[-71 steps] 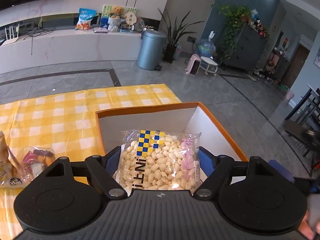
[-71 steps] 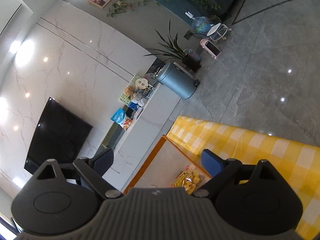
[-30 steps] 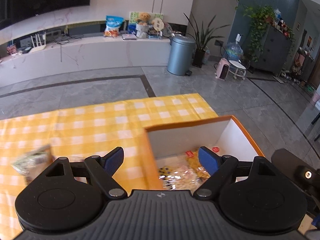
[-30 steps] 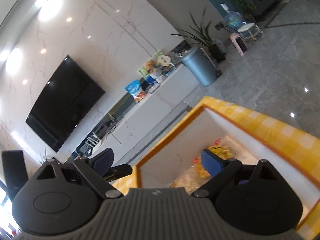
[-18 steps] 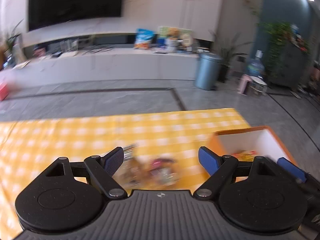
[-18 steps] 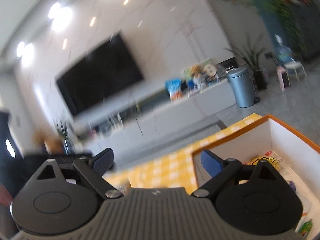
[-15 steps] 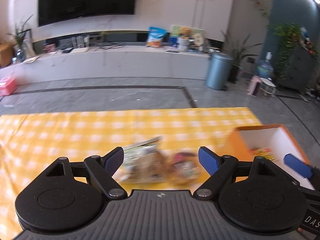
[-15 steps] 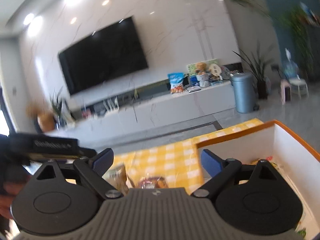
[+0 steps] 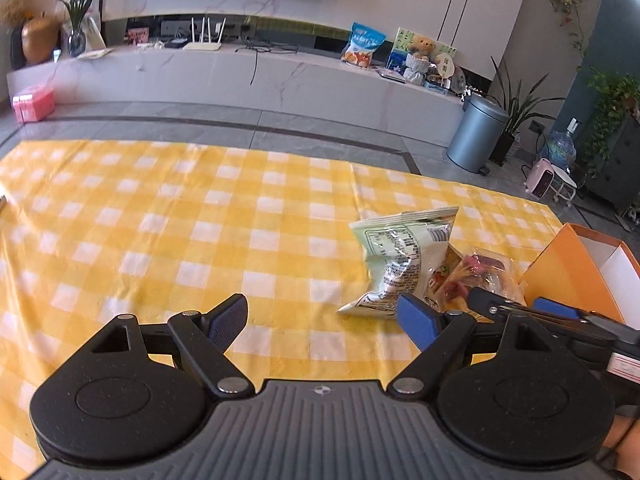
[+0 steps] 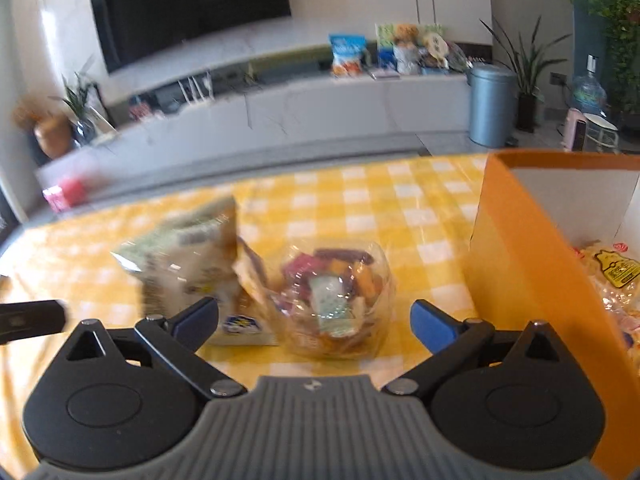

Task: Organize snacks
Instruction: 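Grasp the clear candy box with the right gripper while the left grasps the green-white chip bag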

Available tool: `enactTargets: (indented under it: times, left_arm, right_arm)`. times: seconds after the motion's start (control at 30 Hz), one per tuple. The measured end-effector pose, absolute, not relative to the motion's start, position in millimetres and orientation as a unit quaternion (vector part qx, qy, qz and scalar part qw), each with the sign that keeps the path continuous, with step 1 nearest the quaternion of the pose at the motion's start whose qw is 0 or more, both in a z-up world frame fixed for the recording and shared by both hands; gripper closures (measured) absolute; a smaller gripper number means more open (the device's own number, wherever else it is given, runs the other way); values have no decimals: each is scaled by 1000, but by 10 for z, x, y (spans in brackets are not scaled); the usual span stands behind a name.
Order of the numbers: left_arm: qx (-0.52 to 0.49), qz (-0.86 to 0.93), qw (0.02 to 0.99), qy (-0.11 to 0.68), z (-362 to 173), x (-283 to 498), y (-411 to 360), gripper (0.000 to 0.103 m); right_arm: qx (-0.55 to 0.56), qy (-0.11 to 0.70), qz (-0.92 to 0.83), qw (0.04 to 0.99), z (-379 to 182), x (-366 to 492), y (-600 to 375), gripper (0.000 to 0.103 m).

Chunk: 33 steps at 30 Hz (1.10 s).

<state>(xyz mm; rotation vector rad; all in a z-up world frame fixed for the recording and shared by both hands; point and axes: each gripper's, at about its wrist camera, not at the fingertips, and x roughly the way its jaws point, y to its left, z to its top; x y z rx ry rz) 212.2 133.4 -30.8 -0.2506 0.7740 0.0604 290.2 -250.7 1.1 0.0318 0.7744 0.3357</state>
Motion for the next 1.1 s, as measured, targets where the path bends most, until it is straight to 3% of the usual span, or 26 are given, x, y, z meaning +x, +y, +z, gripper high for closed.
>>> enactTargets:
  times: [0.33,0.4,0.5,0.7,0.97,1.1]
  left_arm:
    - [-88,23,917,388,-426,2160,1198,4]
    - [-71,23,919,387,-442,2193,1117,4]
    - [-64,6,922,381,-479,2285,1031,4]
    - [-26,-32,934,354,-592,2464,847,4]
    - [-102,-28,890,443,-646,3098,983,4]
    - [-87,13,884,459,-712,3401,1001,4]
  right_arm:
    - [16,366,191,911,-477,3291,-2444,4]
    - [29,350,193,916,-516,3307,-2483,22]
    - [49,344,191,918,-505,3291,-2569,30]
    - [64,328,171,927,-352,3213,-2651,32]
    - [75,350,139,923,-174,3201,-2699,32]
    - [103,356,141,918,-94,3218,-2812,32]
